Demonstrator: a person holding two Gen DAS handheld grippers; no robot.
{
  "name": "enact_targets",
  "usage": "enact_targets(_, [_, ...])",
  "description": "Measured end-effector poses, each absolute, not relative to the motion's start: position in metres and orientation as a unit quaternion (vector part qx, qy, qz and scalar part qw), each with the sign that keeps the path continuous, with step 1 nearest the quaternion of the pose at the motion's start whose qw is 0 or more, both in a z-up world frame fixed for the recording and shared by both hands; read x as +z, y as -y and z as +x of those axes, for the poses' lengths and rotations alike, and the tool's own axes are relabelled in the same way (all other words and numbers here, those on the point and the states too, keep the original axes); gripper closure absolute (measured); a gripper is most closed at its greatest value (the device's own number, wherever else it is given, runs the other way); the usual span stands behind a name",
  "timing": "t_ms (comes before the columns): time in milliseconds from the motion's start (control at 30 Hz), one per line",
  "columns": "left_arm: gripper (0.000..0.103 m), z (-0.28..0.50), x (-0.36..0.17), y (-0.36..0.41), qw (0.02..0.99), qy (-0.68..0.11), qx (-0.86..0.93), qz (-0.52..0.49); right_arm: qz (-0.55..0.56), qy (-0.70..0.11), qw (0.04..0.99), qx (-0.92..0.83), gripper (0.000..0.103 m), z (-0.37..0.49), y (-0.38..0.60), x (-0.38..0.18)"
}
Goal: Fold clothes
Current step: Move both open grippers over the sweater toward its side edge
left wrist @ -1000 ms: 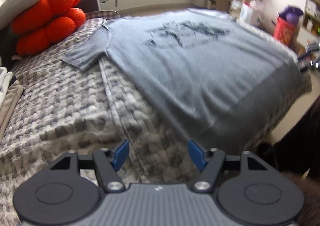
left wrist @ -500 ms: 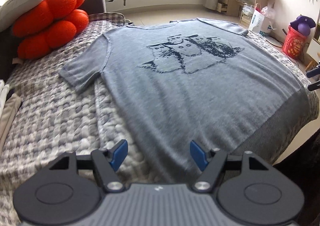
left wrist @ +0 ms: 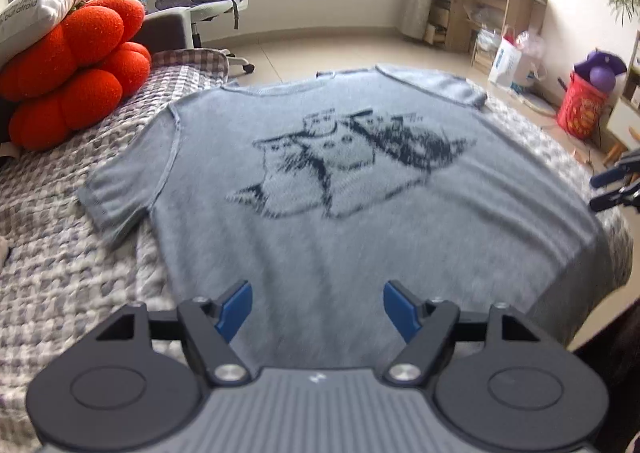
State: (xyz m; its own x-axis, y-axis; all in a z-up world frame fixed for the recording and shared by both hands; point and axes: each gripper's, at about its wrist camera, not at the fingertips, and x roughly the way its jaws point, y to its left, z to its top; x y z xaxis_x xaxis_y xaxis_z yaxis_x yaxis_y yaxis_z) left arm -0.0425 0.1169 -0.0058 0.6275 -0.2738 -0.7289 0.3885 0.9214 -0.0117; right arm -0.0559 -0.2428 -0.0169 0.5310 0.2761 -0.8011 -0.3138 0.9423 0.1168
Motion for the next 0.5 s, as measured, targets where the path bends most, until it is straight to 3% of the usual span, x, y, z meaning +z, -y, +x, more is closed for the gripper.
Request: enact_targets(500, [0.022,0.007,0.005,-0.062,0.904,-0.393,-0.165,0.028,0.102,-0.456,0.876,0.118,0.033,0.020,0.252,-0.025])
